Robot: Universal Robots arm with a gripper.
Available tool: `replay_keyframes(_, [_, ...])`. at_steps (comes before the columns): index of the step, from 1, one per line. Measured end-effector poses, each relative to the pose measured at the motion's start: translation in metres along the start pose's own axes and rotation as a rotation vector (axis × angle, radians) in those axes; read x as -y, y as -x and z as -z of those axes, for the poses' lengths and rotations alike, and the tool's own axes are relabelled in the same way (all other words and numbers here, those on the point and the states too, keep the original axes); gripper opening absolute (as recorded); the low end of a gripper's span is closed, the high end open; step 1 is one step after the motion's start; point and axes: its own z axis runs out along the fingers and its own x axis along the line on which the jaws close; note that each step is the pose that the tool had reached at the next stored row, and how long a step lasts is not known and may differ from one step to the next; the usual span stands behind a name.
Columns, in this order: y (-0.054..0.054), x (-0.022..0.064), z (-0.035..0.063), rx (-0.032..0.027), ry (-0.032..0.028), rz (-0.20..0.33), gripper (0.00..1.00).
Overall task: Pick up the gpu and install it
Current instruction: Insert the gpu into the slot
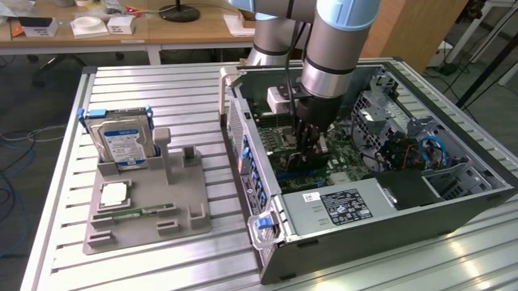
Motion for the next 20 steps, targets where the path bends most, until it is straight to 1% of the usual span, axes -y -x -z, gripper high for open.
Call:
replay_keyframes(12, [0.0002,-0.0003,-0.0067,-0.0020,0.0004,0.000,0.26])
replay_keyframes(20, [0.0003,-0.0019,-0.0105,-0.0015,-0.0002,0.000,0.26])
